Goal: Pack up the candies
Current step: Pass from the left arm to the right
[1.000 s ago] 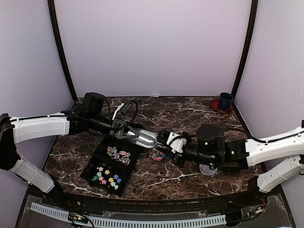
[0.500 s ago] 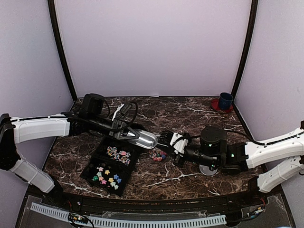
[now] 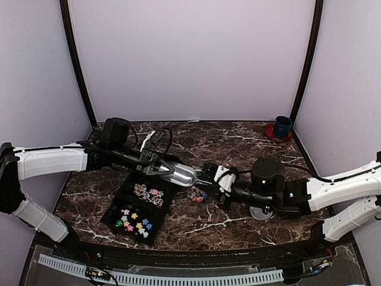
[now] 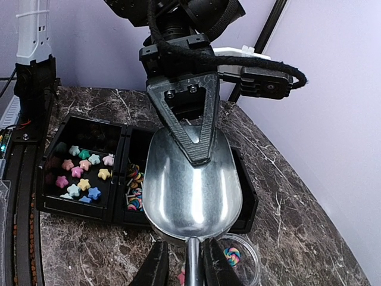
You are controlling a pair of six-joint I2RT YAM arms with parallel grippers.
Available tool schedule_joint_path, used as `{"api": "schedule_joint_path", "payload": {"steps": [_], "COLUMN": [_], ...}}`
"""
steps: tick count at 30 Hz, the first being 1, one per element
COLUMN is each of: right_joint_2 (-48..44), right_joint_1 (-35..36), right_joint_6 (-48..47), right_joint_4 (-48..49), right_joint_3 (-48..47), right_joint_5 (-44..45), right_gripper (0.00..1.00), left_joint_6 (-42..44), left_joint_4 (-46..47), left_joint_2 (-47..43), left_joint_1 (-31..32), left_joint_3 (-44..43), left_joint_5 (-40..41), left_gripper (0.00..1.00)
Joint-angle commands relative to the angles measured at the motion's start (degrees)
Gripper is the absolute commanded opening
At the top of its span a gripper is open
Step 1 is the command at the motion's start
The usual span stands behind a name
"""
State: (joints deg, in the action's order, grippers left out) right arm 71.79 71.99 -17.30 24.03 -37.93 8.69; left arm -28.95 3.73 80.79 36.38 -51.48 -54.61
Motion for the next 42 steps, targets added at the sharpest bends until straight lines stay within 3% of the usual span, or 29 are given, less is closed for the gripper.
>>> {"api": "schedule_joint_path", "payload": {"steps": [1,13,19,21,24,28,32,36,42], "right_joint_2": [0.2,0.9,1.7,1.8,2.3,2.9,3.3,3.2,6.1], "right_joint_1": [-0.1,-0.3,-0.3,-0.3,-0.3,-0.3,-0.5,-0.7,-0.8], "right_joint_6": [1.1,2.3,2.2,2.4,3.1,4.6,6.4,8.2,10.6], "right_joint_4": [4.9,8.3,8.6,8.5,6.6,2.3,-3.7,-7.2,-16.9], "right_joint_3": [0.0,0.1,-0.6,-0.9,-2.0,-3.9,-6.6,-7.8,-13.4], "right_joint_5": [-2.2,-2.1,-3.0,-3.1,-3.0,-1.2,1.6,4.2,9.6], "right_gripper": [0.21,0.13,0.0,0.0,0.0,0.0,0.0,0.0,0.0], "left_joint_6": [0.0,-0.7,-0.5,-0.4,0.6,4.8,8.3,9.4,14.3], "left_joint_4": [1.9,2.6,2.5,2.3,0.4,-5.5,-12.4,-17.4,-28.4], "left_joint_2": [-1.4,-1.4,-1.1,-1.0,-1.2,-2.9,-5.1,-7.5,-6.9], "left_joint_1": [0.3,0.4,0.4,0.4,0.4,0.3,-1.6,-7.0,-8.6], "left_joint_3": [0.7,1.3,1.4,1.3,0.6,-1.6,-4.0,-4.4,-6.0], "left_joint_5": [-0.9,-0.9,-0.6,-0.5,0.7,5.0,10.9,16.4,35.4], "left_gripper": [0.0,0.0,0.0,0.0,0.13,0.46,0.69,0.77,0.81]}}
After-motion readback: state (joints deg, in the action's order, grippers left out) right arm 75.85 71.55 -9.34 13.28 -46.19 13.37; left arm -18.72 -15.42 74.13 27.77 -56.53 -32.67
